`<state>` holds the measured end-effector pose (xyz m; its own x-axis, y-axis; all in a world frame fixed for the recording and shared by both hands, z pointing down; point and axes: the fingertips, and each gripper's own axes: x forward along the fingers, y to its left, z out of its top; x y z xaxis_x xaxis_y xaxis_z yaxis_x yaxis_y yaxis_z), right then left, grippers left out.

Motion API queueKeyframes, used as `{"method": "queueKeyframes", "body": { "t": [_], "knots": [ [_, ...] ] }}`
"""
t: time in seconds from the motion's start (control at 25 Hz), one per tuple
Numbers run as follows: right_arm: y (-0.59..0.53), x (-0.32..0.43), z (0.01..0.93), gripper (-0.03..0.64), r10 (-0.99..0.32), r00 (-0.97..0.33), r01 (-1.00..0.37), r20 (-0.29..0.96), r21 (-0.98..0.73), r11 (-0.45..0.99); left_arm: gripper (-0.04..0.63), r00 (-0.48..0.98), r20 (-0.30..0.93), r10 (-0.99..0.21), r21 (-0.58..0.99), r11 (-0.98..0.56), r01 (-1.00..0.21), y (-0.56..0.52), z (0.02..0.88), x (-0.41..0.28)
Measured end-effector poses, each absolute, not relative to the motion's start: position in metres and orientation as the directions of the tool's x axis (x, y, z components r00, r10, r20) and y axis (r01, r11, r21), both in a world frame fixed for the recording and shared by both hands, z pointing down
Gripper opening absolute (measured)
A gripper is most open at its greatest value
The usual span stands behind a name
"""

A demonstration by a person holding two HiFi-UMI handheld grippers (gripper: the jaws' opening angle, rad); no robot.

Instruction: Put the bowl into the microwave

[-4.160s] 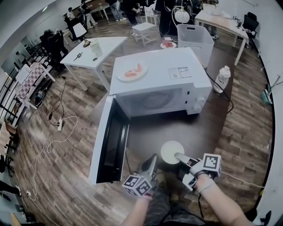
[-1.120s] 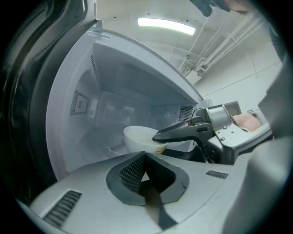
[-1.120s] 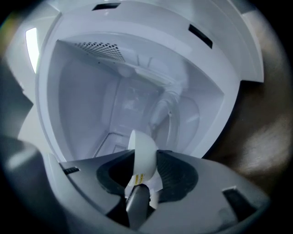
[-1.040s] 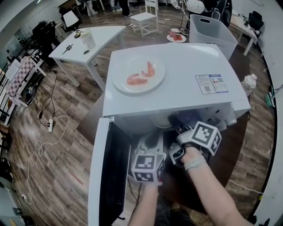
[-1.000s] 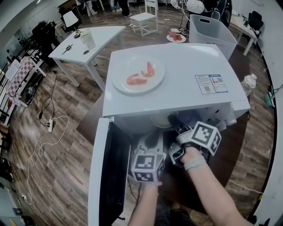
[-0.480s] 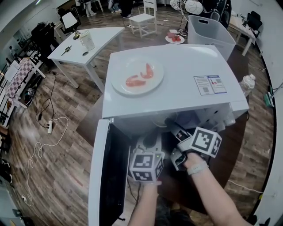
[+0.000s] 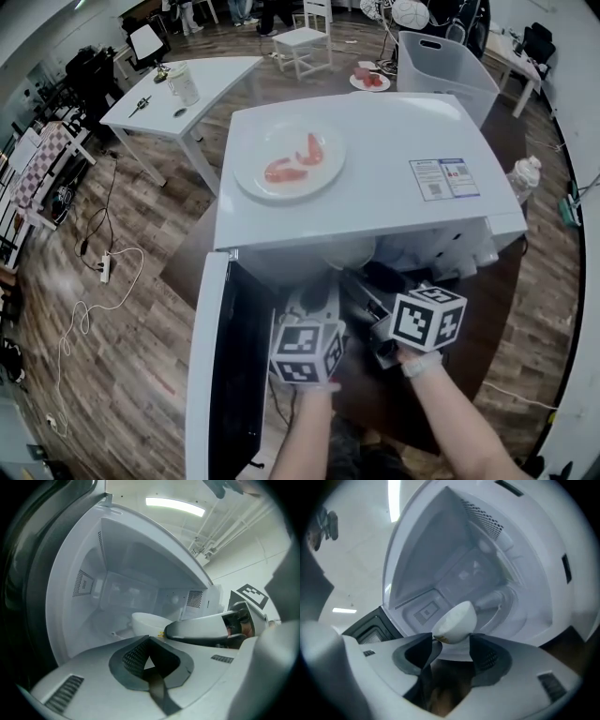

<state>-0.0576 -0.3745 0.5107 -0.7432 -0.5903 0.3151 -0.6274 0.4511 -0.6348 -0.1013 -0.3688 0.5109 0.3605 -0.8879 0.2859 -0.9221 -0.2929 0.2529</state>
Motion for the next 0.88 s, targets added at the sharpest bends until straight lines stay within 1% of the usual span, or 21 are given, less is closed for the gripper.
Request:
{"method": "queueKeyframes", "body": {
  "t": [0.12, 0.16, 0.28, 0.48, 0.56, 0.6, 0.64, 0.68, 0.88],
  "knots": [
    [-0.3726, -0.0567, 0.5113, 0.255, -0.599, -0.721, -0.676, 0.347, -0.539, 0.502, 0.011, 0.360, 0.284, -0.889, 0.259, -0.290, -0.921, -0.3687, 0.5114, -0.1018],
    [-0.3719, -0.0562, 0.5107, 0.242, -0.606, -0.714, -0.688, 0.352, -0.513, 0.513, 0.011, 0.360, 0.284, -0.889, 0.261, -0.289, -0.921, -0.3686, 0.5114, -0.1018],
    [-0.3703, -0.0536, 0.5095, 0.186, -0.627, -0.691, -0.717, 0.359, -0.452, 0.531, 0.011, 0.363, 0.283, -0.888, 0.266, -0.291, -0.919, -0.3683, 0.5107, -0.1011],
    [-0.3681, -0.0519, 0.5094, 0.100, -0.649, -0.673, -0.736, 0.355, -0.410, 0.539, 0.011, 0.364, 0.282, -0.888, 0.268, -0.291, -0.918, -0.3690, 0.5109, -0.1017],
    [-0.3678, -0.0523, 0.5099, 0.079, -0.654, -0.667, -0.742, 0.357, -0.392, 0.543, 0.011, 0.369, 0.278, -0.887, 0.275, -0.295, -0.915, -0.3699, 0.5111, -0.1016],
    [-0.3678, -0.0529, 0.5103, 0.056, -0.655, -0.666, -0.743, 0.357, -0.388, 0.544, 0.011, 0.375, 0.276, -0.885, 0.283, -0.298, -0.912, -0.3703, 0.5115, -0.1013],
    [-0.3680, -0.0537, 0.5108, 0.019, -0.656, -0.665, -0.744, 0.357, -0.387, 0.544, 0.011, 0.382, 0.275, -0.882, 0.292, -0.302, -0.907, -0.3708, 0.5121, -0.1010],
    [-0.3685, -0.0544, 0.5114, 0.006, -0.656, -0.664, -0.745, 0.358, -0.387, 0.543, 0.011, 0.387, 0.274, -0.880, 0.298, -0.305, -0.905, -0.3715, 0.5126, -0.1007],
    [-0.3730, -0.0563, 0.5123, 0.006, -0.661, -0.661, -0.747, 0.356, -0.403, 0.529, 0.011, 0.393, 0.280, -0.876, 0.296, -0.310, -0.903, -0.3760, 0.5126, -0.1011]
  ]
}}
